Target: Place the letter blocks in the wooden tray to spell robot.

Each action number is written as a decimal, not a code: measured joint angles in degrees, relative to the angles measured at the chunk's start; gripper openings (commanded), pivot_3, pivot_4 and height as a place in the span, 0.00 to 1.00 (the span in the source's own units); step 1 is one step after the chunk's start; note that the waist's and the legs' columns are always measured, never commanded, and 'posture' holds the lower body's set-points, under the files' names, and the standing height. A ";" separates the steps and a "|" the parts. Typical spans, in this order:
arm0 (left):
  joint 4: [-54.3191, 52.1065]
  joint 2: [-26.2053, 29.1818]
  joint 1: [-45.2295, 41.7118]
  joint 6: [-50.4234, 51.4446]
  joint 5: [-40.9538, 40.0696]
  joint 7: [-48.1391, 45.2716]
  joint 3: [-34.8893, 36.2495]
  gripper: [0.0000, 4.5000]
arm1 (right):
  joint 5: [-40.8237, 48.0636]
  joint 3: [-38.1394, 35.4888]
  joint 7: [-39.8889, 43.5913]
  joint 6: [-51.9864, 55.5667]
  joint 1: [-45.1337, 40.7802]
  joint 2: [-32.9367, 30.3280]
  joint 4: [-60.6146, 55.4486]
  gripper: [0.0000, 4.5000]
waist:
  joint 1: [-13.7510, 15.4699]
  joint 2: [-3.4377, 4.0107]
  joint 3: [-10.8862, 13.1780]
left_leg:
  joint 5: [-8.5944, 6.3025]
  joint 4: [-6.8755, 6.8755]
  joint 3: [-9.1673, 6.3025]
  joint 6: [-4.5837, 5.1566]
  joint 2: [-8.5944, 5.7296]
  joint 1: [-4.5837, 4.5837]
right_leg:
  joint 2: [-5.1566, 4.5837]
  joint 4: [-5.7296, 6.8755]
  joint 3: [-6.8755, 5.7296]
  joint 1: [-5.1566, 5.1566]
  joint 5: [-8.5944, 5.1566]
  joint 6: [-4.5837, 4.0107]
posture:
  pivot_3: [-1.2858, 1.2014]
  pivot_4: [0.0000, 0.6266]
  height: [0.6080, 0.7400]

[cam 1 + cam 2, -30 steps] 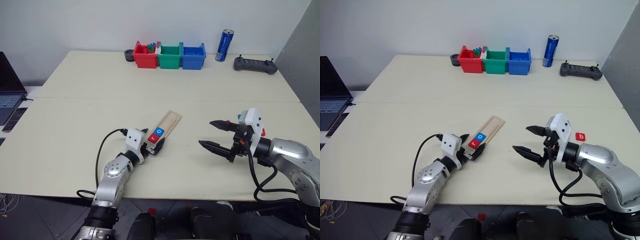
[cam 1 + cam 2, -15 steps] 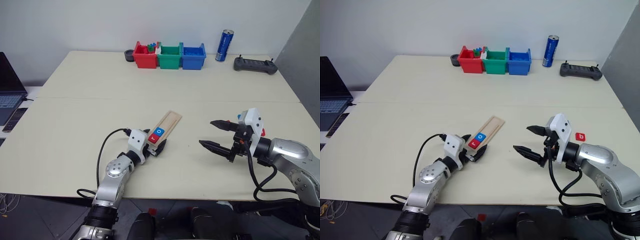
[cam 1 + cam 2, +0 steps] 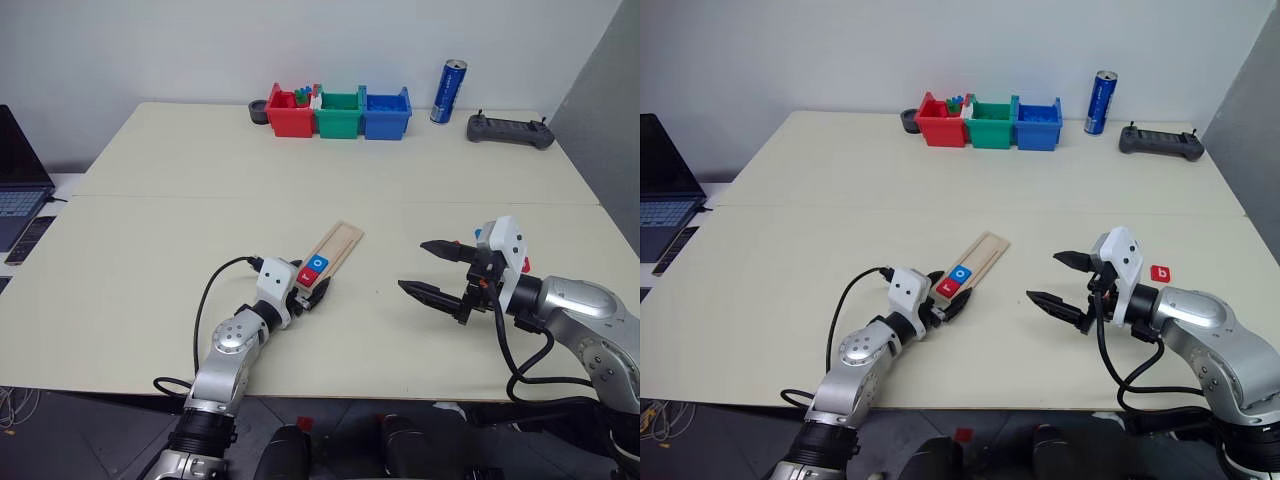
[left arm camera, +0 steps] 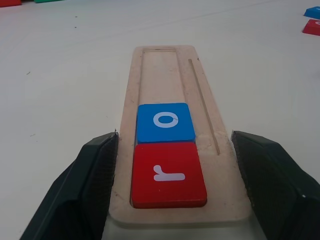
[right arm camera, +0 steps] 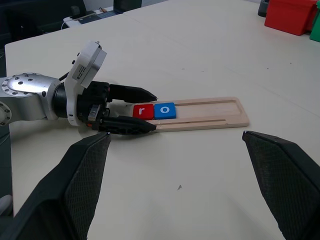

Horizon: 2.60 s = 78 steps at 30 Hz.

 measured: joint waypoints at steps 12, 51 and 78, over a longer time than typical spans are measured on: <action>-0.23 0.17 0.05 0.21 -0.02 -0.23 0.00 0.73 | -0.01 0.00 -0.01 0.00 -0.09 0.14 0.00 1.00 | -0.05 0.00 0.00 | 0.00 0.00 0.00 0.00 0.00 0.00 | 0.00 0.00 0.00 0.00 0.00 0.00 | 0.52 0.24 1.00; 33.72 8.22 -20.42 -27.12 -6.01 -51.79 -5.10 0.73 | -3.96 -1.48 9.91 -7.75 3.30 -7.57 4.78 1.00 | -0.10 -0.06 0.05 | -0.01 -0.01 -0.48 0.02 0.00 -0.53 | -0.05 -0.47 -0.49 -0.13 0.21 -0.35 | 0.52 0.24 1.00; 41.02 1.20 -24.77 -30.95 -3.04 -52.60 -5.14 0.73 | -3.87 -2.43 7.19 -6.77 3.89 -6.46 2.74 1.00 | 0.06 -0.01 0.02 | 0.01 0.08 -1.15 0.03 -0.06 -0.59 | -0.12 -0.38 -1.14 0.07 0.29 -0.48 | 0.52 0.24 1.00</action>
